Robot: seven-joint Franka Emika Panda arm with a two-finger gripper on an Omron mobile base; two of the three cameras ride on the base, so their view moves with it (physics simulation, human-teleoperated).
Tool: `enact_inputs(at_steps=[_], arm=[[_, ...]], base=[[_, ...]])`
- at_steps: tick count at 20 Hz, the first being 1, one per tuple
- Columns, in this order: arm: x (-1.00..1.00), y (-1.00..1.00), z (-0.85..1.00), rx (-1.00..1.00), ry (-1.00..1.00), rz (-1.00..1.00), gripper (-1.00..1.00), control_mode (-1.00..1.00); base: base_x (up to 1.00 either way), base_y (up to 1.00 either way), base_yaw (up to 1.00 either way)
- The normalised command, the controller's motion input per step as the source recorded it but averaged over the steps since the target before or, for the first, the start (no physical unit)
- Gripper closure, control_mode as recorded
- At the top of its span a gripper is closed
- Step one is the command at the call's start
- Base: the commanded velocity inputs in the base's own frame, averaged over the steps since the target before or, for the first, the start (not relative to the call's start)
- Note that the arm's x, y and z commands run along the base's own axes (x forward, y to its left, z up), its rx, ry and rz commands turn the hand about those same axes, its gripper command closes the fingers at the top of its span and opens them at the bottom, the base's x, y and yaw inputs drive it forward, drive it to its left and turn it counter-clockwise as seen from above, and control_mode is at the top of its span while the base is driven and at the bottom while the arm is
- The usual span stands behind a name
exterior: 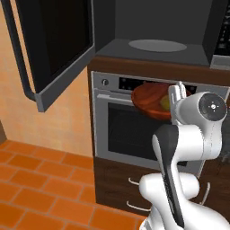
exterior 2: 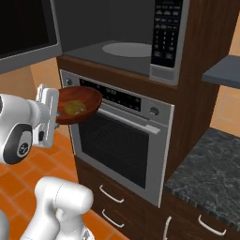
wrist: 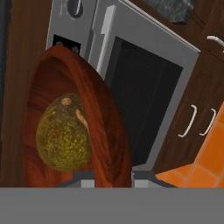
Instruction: Pick the avocado from the sink and place it in the bowl. Then pick the bowl and place it in the microwave. Then close the microwave door and press the start button.
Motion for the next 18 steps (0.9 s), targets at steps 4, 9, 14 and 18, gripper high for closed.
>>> enact_inputs(at_steps=[4, 9, 14, 18], arm=[[0.0, 0.0, 0.0, 0.0, 0.0, 0.0, 1.0, 1.0], [0.0, 0.0, 0.0, 0.0, 0.0, 0.0, 1.0, 1.0], [0.0, 0.0, 0.0, 0.0, 0.0, 0.0, 1.0, 1.0], [-0.03, 0.1, 0.02, 0.0, -0.07, 0.0, 1.0, -1.0]], base=[[0.41, -0.01, 0.0], [0.42, -0.04, 0.0], [0.43, 0.06, 0.0], [0.0, 0.08, 0.0]])
